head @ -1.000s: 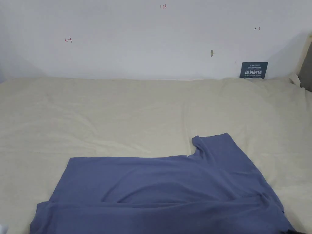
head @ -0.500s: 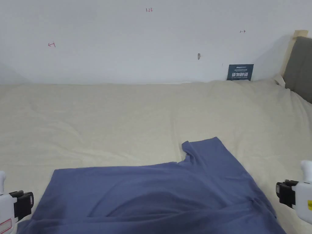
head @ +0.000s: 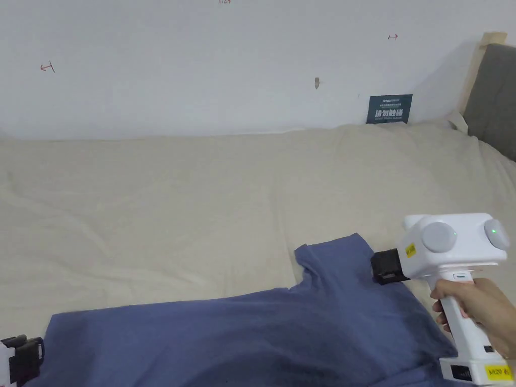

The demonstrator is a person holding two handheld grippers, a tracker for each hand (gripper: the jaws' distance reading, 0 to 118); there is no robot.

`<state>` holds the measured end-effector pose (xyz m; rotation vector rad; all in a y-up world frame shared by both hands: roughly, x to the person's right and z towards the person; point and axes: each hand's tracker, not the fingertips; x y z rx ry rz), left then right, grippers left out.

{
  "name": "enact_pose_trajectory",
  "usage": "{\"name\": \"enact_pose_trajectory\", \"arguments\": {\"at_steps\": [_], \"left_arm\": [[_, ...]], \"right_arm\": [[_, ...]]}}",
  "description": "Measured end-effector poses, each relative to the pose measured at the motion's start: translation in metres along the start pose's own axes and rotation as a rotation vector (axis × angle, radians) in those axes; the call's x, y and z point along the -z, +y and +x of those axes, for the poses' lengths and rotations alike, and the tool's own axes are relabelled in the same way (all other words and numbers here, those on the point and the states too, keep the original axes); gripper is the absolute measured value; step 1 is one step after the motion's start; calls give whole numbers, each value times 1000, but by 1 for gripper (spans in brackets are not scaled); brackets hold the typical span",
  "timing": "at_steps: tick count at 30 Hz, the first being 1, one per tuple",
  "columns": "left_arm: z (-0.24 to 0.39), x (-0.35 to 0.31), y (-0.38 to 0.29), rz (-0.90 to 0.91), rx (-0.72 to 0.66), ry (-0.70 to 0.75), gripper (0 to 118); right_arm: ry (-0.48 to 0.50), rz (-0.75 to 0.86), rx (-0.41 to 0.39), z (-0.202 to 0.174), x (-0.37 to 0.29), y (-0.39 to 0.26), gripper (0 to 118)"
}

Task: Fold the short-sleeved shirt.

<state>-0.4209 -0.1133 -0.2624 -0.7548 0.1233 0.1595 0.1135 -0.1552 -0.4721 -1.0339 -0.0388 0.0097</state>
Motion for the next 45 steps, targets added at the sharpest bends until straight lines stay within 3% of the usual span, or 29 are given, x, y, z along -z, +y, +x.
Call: {"name": "enact_pose_trajectory", "arguments": {"at_steps": [3, 5, 8, 10, 11, 13, 14, 16, 22, 23, 25, 26, 27, 36, 41, 43, 44, 45], "left_arm": [[-5, 9, -3, -17, -1, 2, 0], [-7, 14, -5, -30, -16, -1, 0], [-10, 22, -9, -56, -10, 13, 0], [-12, 24, -9, -64, -10, 16, 0], [-14, 25, -9, -67, -15, 11, 0], [-13, 27, -7, -72, -20, 8, 0], [-12, 27, -6, -70, -14, 6, 0], [-10, 29, -2, -70, -4, 2, 0], [-5, 37, 18, -85, 47, -6, 0], [-5, 41, 22, -98, 55, -7, 8], [-6, 56, 32, -149, 72, -4, 72], [-6, 64, 36, -167, 85, 4, 94], [-7, 70, 40, -162, 83, 10, 100], [-11, 162, 66, -325, 71, 65, 100], [-8, 166, 66, -328, 83, 66, 97], [-5, 160, 70, -336, 93, 61, 77], [-2, 155, 71, -322, 108, 54, 56], [1, 151, 73, -306, 110, 51, 16]], "right_arm": [[14, -14, -18, -4, 24, 2, 99], [-49, -56, -3, -8, 37, 4, 99], [0, -67, 19, -3, 48, 1, 98], [18, -57, 31, 2, 39, 2, 82], [26, -44, 22, 2, 35, 1, 67], [26, -21, 16, 3, 27, 2, 5], [24, -13, 6, 3, 25, 3, 0], [29, -20, 44, 5, 23, 5, 0], [40, 16, 26, 4, 2, 6, 0], [47, 20, 31, 6, 0, 6, 0], [62, 24, 52, 8, -1, 6, 0], [67, 22, 66, 9, -1, 4, 0], [70, 24, 68, 8, -1, 3, 0], [76, 28, 68, 8, 0, 1, 0], [73, 25, 53, 7, 2, 0, 0], [67, 29, 44, 6, 1, 1, 0], [65, 31, 44, 5, -1, 1, 0], [63, 35, 42, 5, -3, 1, 0]]}}
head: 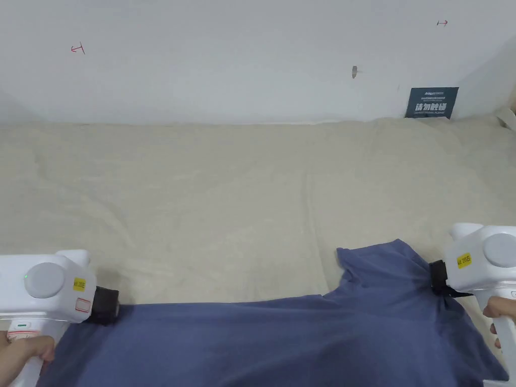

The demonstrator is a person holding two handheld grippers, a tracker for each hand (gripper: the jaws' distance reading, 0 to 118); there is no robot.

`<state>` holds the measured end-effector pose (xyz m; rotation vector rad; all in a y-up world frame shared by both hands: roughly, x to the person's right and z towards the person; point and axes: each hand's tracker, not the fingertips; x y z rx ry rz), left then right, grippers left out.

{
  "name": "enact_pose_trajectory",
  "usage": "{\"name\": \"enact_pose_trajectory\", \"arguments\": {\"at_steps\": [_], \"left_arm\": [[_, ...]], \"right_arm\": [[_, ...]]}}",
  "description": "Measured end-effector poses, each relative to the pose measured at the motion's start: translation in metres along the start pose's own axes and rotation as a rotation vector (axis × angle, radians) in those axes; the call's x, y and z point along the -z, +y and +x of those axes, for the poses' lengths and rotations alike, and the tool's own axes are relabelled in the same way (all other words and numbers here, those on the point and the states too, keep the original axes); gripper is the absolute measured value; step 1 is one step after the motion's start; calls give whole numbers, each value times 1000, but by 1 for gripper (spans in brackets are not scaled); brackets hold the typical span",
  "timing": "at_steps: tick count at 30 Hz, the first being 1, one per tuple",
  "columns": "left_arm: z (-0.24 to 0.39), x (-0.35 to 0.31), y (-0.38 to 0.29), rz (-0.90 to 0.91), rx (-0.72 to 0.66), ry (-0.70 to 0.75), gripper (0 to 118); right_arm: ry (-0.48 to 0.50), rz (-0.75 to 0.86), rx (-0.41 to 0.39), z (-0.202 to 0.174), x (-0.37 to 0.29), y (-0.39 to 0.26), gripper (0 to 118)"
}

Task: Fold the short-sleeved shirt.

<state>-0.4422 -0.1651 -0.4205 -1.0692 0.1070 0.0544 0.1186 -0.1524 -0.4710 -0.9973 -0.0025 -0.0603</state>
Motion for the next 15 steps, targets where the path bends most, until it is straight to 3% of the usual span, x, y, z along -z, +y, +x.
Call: {"name": "enact_pose_trajectory", "arguments": {"at_steps": [1, 3, 6, 15], "left_arm": [[1, -4, 2, 14, 0, -33, 5], [1, -6, 3, 11, -81, -140, 5], [10, -7, 2, 19, -2, -33, 5], [-18, -97, -20, 170, -42, -103, 5]], "right_arm": [[2, -1, -6, 1, -1, 1, 0], [2, 8, -7, 2, -8, 2, 0], [35, 28, 2, 7, -24, 5, 0], [53, 146, -75, 11, -112, -15, 0]]}}
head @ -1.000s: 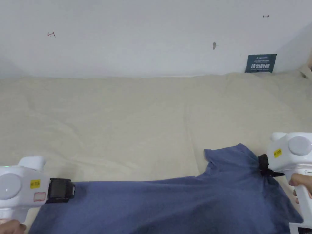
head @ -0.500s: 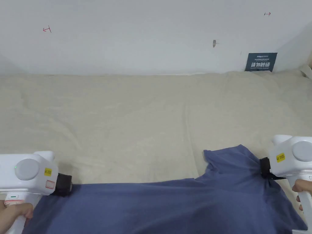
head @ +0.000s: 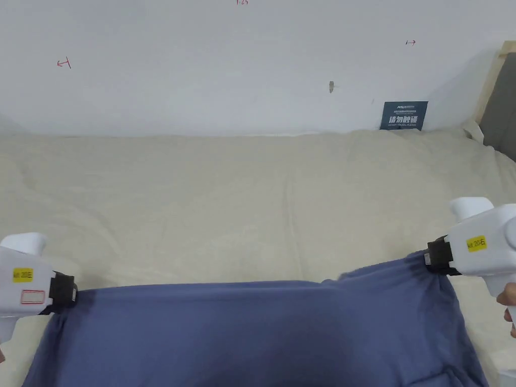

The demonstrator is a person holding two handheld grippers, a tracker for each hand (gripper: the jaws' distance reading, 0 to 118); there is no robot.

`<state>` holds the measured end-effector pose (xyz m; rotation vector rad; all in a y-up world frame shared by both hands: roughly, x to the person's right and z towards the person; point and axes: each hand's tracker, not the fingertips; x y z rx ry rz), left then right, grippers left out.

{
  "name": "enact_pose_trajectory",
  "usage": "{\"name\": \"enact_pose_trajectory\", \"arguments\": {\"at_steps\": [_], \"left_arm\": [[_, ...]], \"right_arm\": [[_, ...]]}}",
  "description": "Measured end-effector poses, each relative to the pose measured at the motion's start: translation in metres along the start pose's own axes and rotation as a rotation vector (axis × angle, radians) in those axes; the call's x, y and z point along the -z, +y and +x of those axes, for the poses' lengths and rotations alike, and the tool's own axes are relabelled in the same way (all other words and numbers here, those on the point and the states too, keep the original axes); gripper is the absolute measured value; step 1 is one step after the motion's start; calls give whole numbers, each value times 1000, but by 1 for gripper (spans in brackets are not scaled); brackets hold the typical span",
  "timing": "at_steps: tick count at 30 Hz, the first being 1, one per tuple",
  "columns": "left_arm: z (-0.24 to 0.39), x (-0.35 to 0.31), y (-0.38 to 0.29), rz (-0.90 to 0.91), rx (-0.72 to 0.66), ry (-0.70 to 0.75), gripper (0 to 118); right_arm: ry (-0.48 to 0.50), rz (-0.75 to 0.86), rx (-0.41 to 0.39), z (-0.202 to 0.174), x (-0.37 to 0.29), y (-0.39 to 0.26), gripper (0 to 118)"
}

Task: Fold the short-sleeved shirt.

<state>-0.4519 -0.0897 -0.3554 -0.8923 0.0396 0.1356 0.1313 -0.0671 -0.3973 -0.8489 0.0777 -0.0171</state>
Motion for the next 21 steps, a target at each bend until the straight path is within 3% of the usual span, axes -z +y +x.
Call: {"name": "enact_pose_trajectory", "arguments": {"at_steps": [4, 9, 13, 17, 18, 19, 20, 21], "left_arm": [[-3, -56, -36, 75, -9, -29, 5], [-11, -87, -107, 60, 19, -30, 5], [-19, -74, -175, -52, 19, -34, 5], [-26, -67, -208, -89, -76, -95, 5], [-29, -68, -208, -72, -102, -84, 12], [-31, -70, -207, -67, -110, -92, 29], [-33, -73, -205, -59, -107, -98, 49], [-35, -74, -204, -43, -113, -87, 60]], "right_arm": [[14, 52, -20, -1, -54, -40, 0], [13, -2, -56, 2, -93, -118, 0], [0, -103, -91, -2, -85, -190, 0], [-2, -113, -83, 2, -60, -223, 3], [-5, -91, -65, 1, -59, -224, 24], [-8, -82, -56, 1, -58, -225, 51], [-13, -80, -56, 2, -56, -225, 69], [-31, -78, -44, 2, -56, -225, 77]]}}
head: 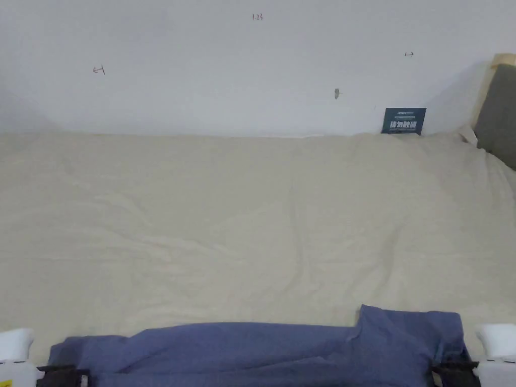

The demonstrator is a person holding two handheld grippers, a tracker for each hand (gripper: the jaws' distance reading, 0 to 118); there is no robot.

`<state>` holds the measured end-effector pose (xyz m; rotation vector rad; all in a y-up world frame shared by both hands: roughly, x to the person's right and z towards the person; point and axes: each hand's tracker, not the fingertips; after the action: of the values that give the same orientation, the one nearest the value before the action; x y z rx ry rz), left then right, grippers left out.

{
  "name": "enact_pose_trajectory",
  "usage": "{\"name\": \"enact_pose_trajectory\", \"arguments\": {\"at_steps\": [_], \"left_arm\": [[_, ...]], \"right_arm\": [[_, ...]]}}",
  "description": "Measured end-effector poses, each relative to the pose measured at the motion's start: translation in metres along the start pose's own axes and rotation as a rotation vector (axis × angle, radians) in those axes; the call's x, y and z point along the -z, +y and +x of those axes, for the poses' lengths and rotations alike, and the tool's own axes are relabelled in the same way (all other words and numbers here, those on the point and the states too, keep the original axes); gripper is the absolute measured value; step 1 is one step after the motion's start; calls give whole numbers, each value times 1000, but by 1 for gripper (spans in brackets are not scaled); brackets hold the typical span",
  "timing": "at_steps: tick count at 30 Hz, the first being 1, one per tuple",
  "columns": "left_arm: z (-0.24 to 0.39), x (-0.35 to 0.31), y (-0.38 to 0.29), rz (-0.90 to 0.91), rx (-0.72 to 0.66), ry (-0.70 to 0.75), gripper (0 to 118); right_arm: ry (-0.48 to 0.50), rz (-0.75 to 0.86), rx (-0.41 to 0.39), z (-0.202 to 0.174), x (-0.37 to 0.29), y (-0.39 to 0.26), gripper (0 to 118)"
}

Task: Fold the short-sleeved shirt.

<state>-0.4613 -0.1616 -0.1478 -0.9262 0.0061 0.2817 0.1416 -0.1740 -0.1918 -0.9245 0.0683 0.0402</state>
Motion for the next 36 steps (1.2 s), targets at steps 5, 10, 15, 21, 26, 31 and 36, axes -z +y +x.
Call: {"name": "enact_pose_trajectory", "arguments": {"at_steps": [5, 10, 15, 21, 26, 31, 36], "left_arm": [[-9, -19, 1, 67, -57, 36, 117], [-10, -39, -18, 121, -110, -21, 99], [-12, -31, -44, 75, -121, -10, 1], [-27, -32, -56, 68, -169, -49, 0], [-45, -45, -39, 90, -201, -114, 47], [-64, -30, -16, 74, -205, -172, 116], [-81, 1, 3, 44, -303, -386, 116]], "right_arm": [[-12, 107, -4, -15, -31, -4, 89], [78, 321, 7, -53, -64, -9, 51], [149, 418, -22, -108, -66, -23, 0], [192, 509, -29, -156, -68, -25, 0], [222, 520, -38, -175, -74, -17, 0], [194, 582, -110, -191, -89, -17, 0], [196, 652, -95, -210, -104, -19, 0]]}}
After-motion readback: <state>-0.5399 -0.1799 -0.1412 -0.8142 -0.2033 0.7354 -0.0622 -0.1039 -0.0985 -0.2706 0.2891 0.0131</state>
